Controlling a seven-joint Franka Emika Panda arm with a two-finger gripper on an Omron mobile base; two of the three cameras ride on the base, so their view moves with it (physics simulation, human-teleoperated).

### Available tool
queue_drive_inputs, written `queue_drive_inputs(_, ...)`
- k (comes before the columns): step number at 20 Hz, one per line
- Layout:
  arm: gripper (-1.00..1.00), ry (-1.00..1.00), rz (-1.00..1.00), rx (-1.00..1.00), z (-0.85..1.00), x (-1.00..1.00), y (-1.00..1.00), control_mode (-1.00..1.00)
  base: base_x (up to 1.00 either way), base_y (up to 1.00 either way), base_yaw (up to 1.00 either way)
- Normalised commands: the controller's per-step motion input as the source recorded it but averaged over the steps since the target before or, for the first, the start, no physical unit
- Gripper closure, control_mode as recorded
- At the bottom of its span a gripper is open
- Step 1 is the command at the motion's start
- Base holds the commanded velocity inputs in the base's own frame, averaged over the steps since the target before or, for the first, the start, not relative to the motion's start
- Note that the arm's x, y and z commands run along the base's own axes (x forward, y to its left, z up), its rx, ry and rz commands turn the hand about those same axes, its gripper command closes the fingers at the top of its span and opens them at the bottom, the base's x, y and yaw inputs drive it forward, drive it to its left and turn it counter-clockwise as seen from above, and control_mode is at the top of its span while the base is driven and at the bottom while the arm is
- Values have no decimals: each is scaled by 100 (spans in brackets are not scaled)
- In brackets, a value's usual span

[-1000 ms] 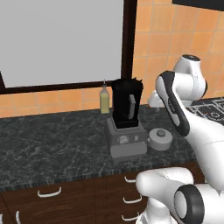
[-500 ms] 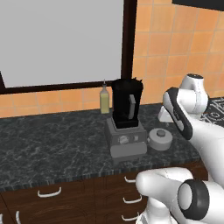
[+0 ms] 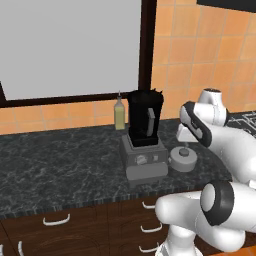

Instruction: Close the lid blender by securely placing the lid on top.

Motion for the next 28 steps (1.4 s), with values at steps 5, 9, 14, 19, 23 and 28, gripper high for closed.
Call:
queue_drive_inputs(5,-100,-3,0,0,-19,3,0,-100,0,0,0)
queue_drive_inputs(9,-100,0,1,0,-6,1,0,-100,0,0,0)
queue_drive_inputs(14,-100,0,0,0,-2,0,1,-100,0,0,0)
queue_drive_inputs(19,-100,0,0,0,-10,6,0,-100,0,0,0)
queue_drive_inputs(23,-100,0,0,0,-28,20,5,-100,0,0,0)
queue_drive_inputs(28,-100,0,0,0,-24,32,0,-100,0,0,0)
